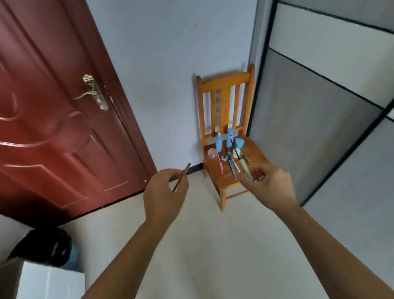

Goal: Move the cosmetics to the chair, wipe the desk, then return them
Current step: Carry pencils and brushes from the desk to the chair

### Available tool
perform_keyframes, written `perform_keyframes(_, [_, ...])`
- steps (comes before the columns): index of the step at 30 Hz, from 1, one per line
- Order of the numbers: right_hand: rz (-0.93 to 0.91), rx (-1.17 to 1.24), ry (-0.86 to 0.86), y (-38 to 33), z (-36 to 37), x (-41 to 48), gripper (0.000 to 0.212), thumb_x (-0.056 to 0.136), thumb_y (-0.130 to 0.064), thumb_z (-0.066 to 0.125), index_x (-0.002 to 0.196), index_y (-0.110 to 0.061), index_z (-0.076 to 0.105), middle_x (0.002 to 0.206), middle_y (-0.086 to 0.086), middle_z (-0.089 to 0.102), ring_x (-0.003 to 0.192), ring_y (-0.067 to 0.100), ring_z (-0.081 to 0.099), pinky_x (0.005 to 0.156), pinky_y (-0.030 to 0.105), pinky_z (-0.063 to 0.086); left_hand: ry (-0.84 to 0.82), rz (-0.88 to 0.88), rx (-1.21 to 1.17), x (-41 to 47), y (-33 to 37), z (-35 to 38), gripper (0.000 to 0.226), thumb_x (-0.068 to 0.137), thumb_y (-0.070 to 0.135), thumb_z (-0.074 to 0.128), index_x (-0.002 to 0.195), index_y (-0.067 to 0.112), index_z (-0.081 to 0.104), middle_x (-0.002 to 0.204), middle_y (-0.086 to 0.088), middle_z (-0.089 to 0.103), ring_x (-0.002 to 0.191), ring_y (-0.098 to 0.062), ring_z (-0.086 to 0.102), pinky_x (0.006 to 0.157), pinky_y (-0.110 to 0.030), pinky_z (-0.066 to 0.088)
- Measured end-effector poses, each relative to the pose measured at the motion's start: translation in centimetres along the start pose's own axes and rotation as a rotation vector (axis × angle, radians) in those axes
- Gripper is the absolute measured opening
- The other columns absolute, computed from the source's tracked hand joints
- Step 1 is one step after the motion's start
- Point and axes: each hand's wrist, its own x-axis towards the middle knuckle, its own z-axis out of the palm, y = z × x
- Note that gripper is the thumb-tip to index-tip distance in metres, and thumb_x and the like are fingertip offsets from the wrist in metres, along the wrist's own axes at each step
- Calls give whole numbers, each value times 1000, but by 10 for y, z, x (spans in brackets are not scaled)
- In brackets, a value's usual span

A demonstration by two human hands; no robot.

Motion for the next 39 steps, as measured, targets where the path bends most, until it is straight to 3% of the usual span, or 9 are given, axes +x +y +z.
perform_keyframes(5, [36, 8, -13, 27, -29, 72, 12, 72, -39, 75, 69, -29, 69, 63, -14, 64, 58, 10, 61, 56, 30, 55, -52, -2, 3, 45, 39, 71, 11, 86, 26, 72, 97, 24, 73, 93, 16, 68, 84, -4, 60, 75, -32, 56])
perform_keyframes(9, [50, -2, -40, 44, -27, 136, 13, 76, -38, 75, 70, -28, 69, 62, -12, 64, 60, 12, 63, 59, 35, 59, -74, -38, -11, 93, 48, 125, 13, 86, 36, 69, 97, 29, 70, 96, 19, 67, 87, 12, 56, 71, -15, 45])
perform_keyframes(14, [87, -29, -51, 61, -30, 231, 18, 74, -50, 73, 69, -34, 66, 64, -26, 62, 57, -4, 59, 45, 14, 40, -113, -77, -28, 177, 54, 204, 18, 89, 37, 67, 102, 25, 70, 97, 15, 66, 81, -2, 55, 65, -9, 36])
perform_keyframes(16, [126, -48, -41, 69, -37, 269, 17, 72, -49, 72, 67, -34, 65, 61, -21, 62, 55, -4, 58, 42, 10, 36, -148, -95, -10, 212, 57, 236, 15, 90, 35, 68, 101, 25, 69, 94, 15, 64, 81, -4, 55, 64, -9, 35])
perform_keyframes(22, [184, -88, -21, 102, -51, 369, 17, 75, -42, 75, 67, -31, 65, 70, -33, 60, 66, -13, 57, 51, 0, 38, -257, -99, 19, 289, 72, 323, 12, 92, 36, 65, 97, 26, 66, 87, 17, 59, 81, -8, 58, 63, -8, 35])
perform_keyframes(25, [215, -90, -73, 129, -46, 405, 16, 75, -42, 75, 66, -33, 65, 66, -31, 61, 60, -10, 58, 46, 3, 37, -273, -142, 35, 308, 73, 362, 11, 91, 32, 66, 97, 23, 67, 85, 18, 58, 80, -7, 58, 63, -8, 34])
perform_keyframes(30, [172, -122, -209, 193, -9, 480, 18, 73, -45, 74, 65, -34, 61, 58, -20, 62, 56, -2, 60, 48, 8, 36, -245, -296, 121, 320, 57, 436, 14, 91, 37, 65, 92, 23, 68, 83, 12, 62, 78, -9, 57, 62, -12, 35])
perform_keyframes(35, [146, -160, -510, 273, 58, 533, 21, 79, -49, 72, 73, -32, 60, 66, -15, 64, 62, 6, 63, 55, 19, 45, -153, -601, 143, 297, 26, 512, 22, 92, 43, 63, 95, 23, 71, 81, 14, 62, 75, -9, 60, 62, -15, 39])
perform_keyframes(39, [170, -202, -614, 335, 105, 555, 19, 80, -48, 72, 76, -32, 63, 66, -16, 64, 61, 7, 64, 57, 21, 51, -177, -774, 129, 273, -10, 579, 24, 92, 39, 63, 99, 19, 74, 87, 11, 69, 76, -6, 61, 67, -19, 46])
